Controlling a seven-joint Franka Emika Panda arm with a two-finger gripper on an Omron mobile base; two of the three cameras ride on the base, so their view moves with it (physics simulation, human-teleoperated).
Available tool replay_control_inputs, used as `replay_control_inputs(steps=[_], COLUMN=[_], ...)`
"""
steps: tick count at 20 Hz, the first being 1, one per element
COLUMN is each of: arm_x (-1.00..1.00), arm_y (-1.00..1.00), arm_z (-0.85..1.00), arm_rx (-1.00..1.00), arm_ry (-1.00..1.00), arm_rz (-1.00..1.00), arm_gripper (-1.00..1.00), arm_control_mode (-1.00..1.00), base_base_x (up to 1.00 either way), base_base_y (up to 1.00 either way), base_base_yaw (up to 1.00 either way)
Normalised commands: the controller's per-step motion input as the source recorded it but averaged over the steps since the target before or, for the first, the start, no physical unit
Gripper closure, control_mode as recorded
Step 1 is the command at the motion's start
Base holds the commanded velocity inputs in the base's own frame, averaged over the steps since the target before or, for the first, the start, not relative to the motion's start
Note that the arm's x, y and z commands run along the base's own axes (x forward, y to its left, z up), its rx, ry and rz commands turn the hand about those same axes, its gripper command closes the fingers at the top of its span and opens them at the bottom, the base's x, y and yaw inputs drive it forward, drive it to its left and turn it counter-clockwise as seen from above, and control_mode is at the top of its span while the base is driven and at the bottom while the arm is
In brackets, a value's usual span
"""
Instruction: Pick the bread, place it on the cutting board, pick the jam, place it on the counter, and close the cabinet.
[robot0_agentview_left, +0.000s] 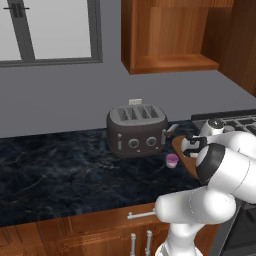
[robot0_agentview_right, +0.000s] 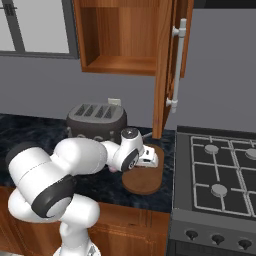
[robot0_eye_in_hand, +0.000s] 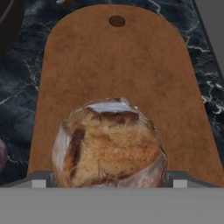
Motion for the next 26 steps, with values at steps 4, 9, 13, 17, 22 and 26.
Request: replay_control_inputs(steps=[4, 9, 13, 17, 22, 26], arm_x=[0.00, 0.00, 0.00, 0.00, 0.00, -0.02], arm_y=[0.00, 0.00, 0.00, 0.00, 0.00, 0.00], arm_z=[0.00, 0.00, 0.00, 0.00, 0.06, 0.11], arm_rx=[0.00, 0.00, 0.00, 0.00, 0.00, 0.00], arm_ry=[0.00, 0.00, 0.00, 0.00, 0.00, -0.03], arm_rz=[0.00, 0.00, 0.00, 0.00, 0.00, 0.00], arm_gripper=[-1.00, -1.00, -1.00, -1.00, -1.00, -1.00], arm_control_mode=[-1.00, -1.00, -1.00, -1.00, -1.00, -1.00], base_base_x=[0.00, 0.00, 0.00, 0.00, 0.00, 0.00], base_base_y=[0.00, 0.00, 0.00, 0.00, 0.00, 0.00], base_base_yaw=[0.00, 0.00, 0.00, 0.00, 0.00, 0.00])
